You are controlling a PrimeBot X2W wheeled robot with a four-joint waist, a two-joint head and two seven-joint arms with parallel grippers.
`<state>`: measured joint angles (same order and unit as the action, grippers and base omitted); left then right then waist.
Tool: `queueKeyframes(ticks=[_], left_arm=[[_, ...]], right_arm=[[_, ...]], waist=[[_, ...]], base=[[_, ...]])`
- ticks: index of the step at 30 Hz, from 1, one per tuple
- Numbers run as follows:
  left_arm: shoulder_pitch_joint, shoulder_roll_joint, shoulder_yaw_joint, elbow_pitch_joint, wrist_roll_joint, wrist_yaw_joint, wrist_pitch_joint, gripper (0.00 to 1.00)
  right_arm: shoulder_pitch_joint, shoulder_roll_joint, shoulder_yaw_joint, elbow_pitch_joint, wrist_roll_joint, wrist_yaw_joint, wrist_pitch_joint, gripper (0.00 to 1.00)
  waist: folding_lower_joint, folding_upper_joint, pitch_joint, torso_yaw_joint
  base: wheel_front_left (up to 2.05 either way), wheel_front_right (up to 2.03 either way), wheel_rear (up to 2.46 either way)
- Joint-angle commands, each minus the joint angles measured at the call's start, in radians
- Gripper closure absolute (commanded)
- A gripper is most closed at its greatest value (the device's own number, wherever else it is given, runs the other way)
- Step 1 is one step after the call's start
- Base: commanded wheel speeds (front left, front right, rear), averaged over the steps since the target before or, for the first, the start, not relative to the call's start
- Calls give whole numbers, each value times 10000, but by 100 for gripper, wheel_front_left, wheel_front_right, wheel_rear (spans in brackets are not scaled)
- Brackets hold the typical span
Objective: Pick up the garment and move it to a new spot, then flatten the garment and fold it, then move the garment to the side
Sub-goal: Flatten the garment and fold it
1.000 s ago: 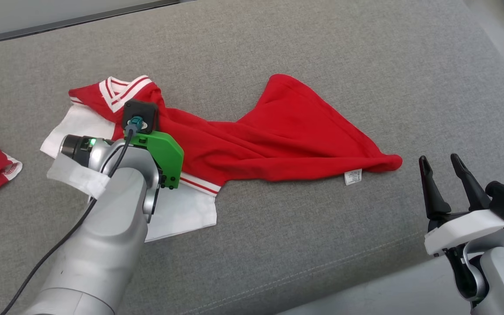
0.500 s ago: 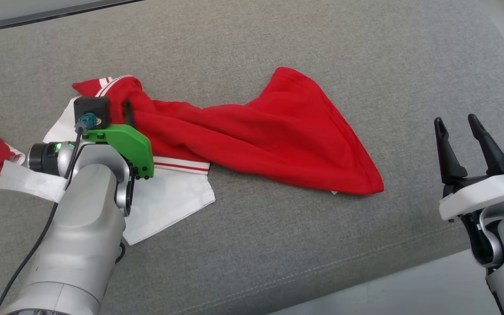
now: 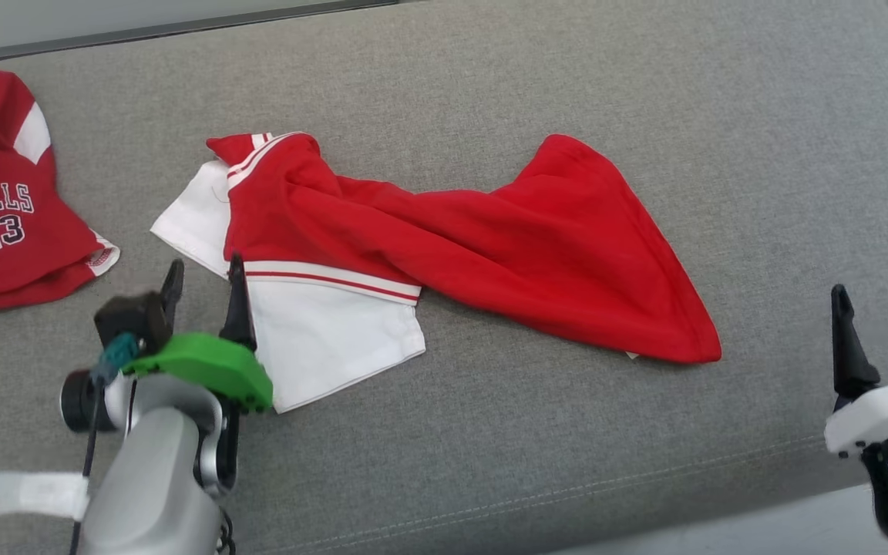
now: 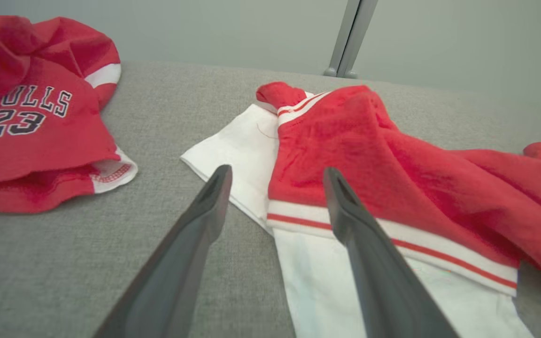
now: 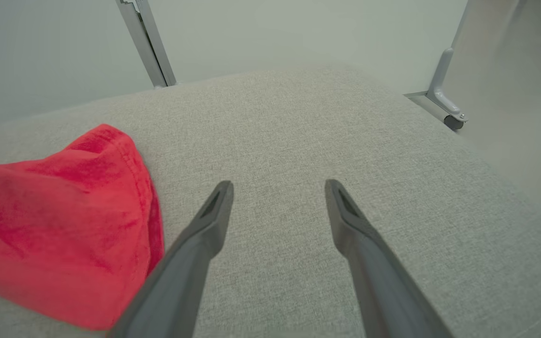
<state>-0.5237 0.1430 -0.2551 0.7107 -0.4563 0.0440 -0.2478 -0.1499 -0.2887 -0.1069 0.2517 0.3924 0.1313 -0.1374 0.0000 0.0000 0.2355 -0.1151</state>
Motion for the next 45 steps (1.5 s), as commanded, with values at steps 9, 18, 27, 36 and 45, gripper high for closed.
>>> queueKeyframes(ticks=[9,18,27,36,45], left_arm=[[3576,126,285,-3437,-404,915,123,0],[5229,505,433,-5087,-578,1134,241,0],[6244,808,433,-5742,-640,1003,214,0],[6784,928,527,-6354,-711,1241,265,0],[7153,1068,410,-6789,-541,1383,304,0]], right_arm=[[819,639,151,111,-51,-11,-355,0],[509,800,979,229,-206,-13,-449,0],[788,884,1291,184,-419,-13,-357,0],[1088,1041,1406,-277,-740,-11,-170,0],[974,1026,1660,-506,-1270,-11,103,0]], waist=[[0,0,-358,69],[0,0,-1018,-30],[0,0,-1883,142],[0,0,-2485,245],[0,0,-2840,341]], base=[[0,0,0],[0,0,0],[0,0,0],[0,0,0],[0,0,0]])
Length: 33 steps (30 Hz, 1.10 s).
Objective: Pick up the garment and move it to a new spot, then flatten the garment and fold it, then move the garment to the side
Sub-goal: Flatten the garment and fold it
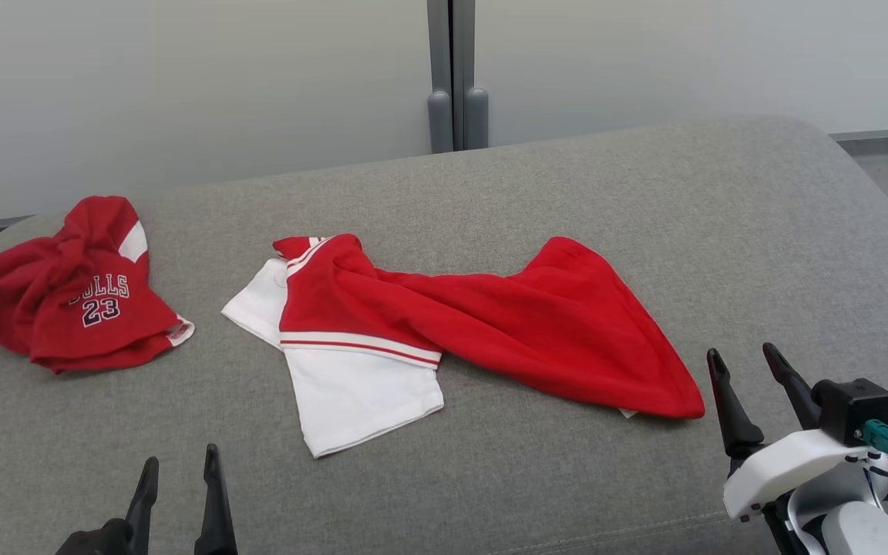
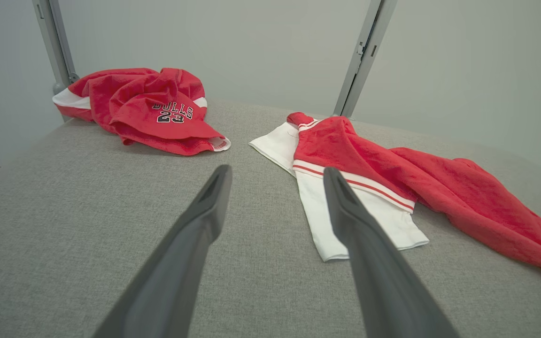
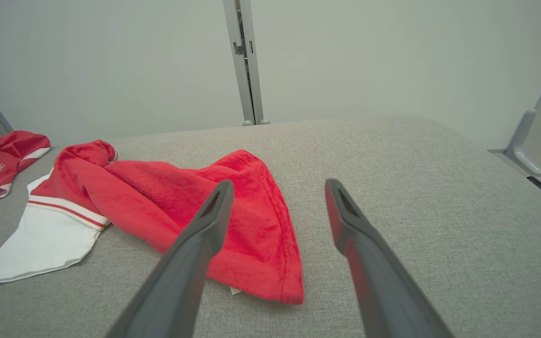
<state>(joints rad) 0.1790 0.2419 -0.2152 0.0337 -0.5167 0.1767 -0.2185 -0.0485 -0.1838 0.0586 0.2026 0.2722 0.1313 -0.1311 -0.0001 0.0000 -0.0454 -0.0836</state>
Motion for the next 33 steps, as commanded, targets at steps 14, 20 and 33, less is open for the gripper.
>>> queueKeyframes(ticks=[14,20,33], left_arm=[[322,200,-164,-251,52,63,99,0],[275,243,-213,-271,37,62,147,0],[-1094,-508,-1044,1272,-642,-654,1253,0]], right_arm=[[-142,48,135,120,-105,-11,9,0],[-182,56,182,108,-23,-11,-41,0],[-285,142,266,269,77,-11,-111,0]], waist=[[1,0,-186,130],[1,0,-153,102],[1,0,192,-79]], base=[[0,0,0],[0,0,0],[0,0,0]])
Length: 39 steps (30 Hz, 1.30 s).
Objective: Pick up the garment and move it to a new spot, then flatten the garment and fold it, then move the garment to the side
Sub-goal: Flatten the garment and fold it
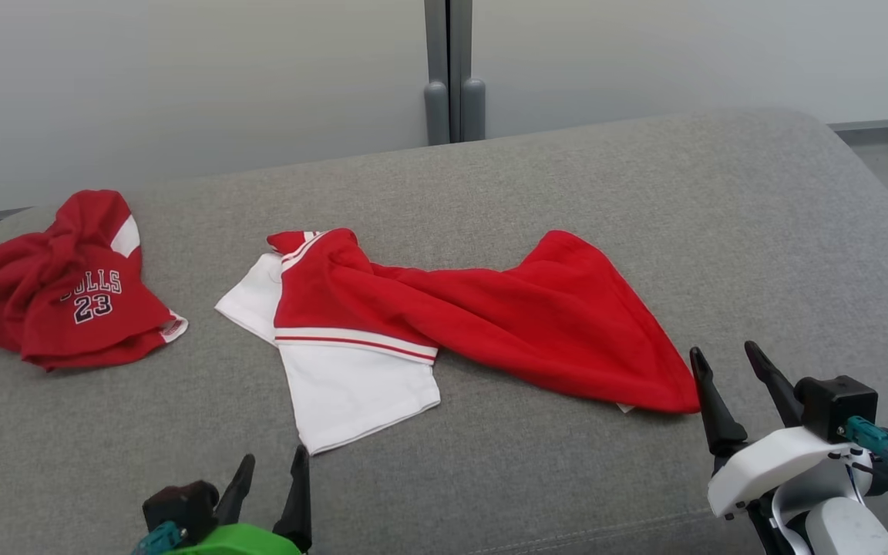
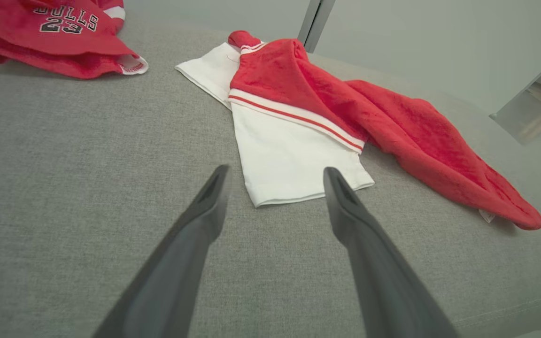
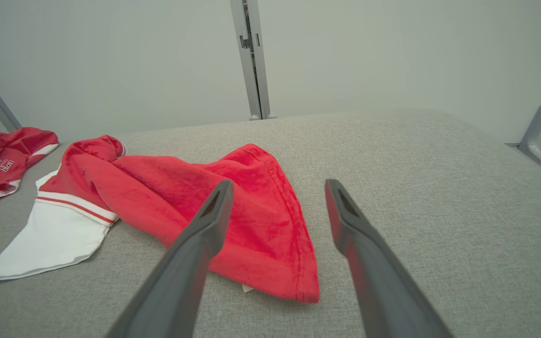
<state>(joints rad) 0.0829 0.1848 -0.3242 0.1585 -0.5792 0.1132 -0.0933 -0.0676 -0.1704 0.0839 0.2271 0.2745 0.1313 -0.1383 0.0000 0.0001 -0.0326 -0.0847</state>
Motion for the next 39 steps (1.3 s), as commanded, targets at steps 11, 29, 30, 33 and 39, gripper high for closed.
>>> queueKeyframes(ticks=[11,29,30,33,39], left_arm=[[-1909,-712,190,3000,-1025,-140,1002,0],[-3512,-929,457,5810,-1366,-69,686,55],[-3569,-955,434,5876,-1362,-96,634,79],[-3741,-1015,357,5956,-1318,-261,312,100],[-3905,-978,323,5690,-1201,-468,-323,100]], right_arm=[[-347,-102,60,133,126,-11,-116,0],[-577,-56,83,209,160,-11,-293,0],[-576,-57,71,226,161,-11,-298,0],[-550,-47,27,308,182,-11,-297,0],[-461,-21,-55,665,338,-11,-193,0]], waist=[[0,-1,528,-840],[0,-1,1098,-1492],[0,-1,1104,-1495],[0,-1,1127,-1463],[0,-1,1195,-1204]], base=[[0,0,0],[0,0,0],[0,0,0],[0,0,0],[0,0,0]])
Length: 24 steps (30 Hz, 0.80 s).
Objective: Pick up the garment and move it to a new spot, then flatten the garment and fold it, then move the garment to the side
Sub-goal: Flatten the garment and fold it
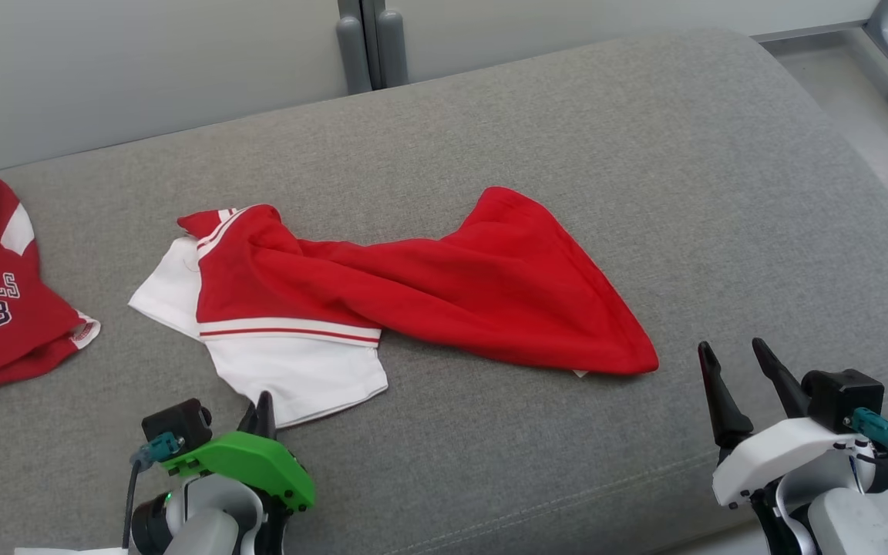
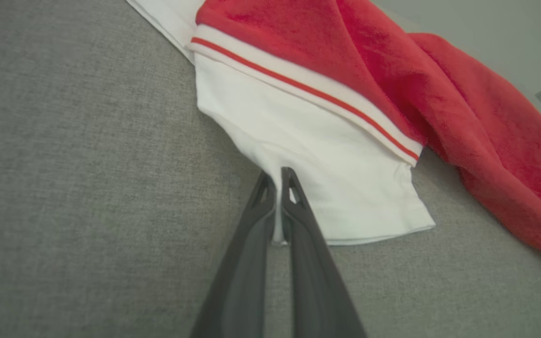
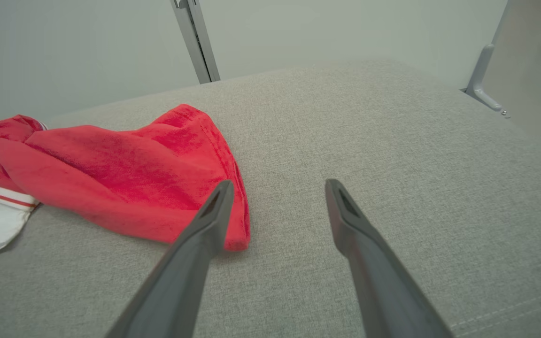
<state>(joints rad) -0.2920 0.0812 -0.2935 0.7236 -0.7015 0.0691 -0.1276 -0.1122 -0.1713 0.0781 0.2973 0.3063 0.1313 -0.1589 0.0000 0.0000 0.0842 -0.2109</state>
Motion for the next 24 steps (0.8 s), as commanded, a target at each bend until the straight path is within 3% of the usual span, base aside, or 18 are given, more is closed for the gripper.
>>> queueKeyframes(ticks=[1,9,24], left_arm=[[-118,71,1,-96,52,-63,-109,100],[974,501,231,-2533,37,149,-628,100],[3437,1402,101,-7764,440,1685,719,100]], right_arm=[[3,-7,-31,75,74,-11,-3,0],[178,48,-130,898,430,-11,-118,0],[-64,82,144,2205,1067,-11,-477,0]], waist=[[0,0,45,131],[0,0,145,834],[0,0,18,1940]], base=[[0,0,0],[0,0,0],[0,0,0]])
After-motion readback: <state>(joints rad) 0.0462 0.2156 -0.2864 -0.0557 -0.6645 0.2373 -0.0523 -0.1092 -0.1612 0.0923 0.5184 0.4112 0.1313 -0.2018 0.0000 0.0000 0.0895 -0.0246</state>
